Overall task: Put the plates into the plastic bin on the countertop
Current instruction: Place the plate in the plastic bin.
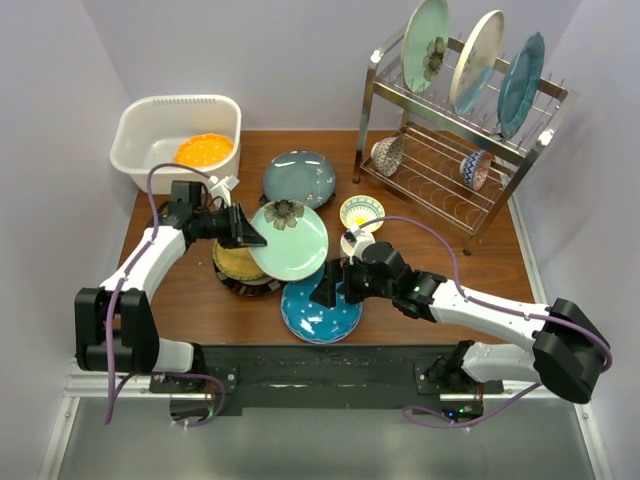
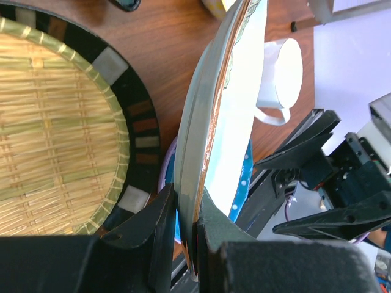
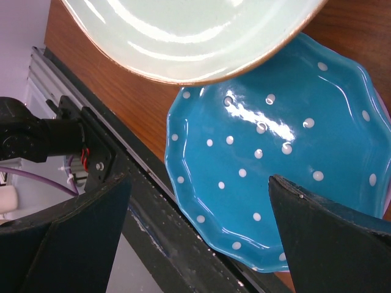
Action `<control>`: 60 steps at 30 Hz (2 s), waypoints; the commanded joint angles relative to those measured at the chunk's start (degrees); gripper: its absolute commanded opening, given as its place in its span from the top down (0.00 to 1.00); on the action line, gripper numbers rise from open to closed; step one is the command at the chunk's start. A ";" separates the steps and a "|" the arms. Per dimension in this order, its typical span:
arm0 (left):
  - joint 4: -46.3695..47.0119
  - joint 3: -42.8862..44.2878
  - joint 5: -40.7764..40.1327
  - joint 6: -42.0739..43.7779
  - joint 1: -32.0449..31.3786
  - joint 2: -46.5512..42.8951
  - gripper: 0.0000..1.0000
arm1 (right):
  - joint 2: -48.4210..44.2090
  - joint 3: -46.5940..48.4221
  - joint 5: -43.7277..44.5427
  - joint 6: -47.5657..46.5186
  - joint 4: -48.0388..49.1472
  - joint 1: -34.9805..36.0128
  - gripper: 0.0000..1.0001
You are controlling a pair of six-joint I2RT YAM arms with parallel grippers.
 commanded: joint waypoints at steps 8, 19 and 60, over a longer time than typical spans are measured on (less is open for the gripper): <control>6.73 6.04 4.15 -5.43 1.73 -3.66 1.00 | -0.22 0.97 -0.50 -0.58 1.45 0.18 0.01; 10.51 9.56 3.27 -9.30 4.98 -2.52 1.00 | 0.13 0.97 -0.58 -0.76 1.18 0.18 0.01; 19.74 20.37 -14.82 -19.58 13.51 5.21 1.00 | 0.84 0.62 -0.06 -1.20 0.66 0.18 0.01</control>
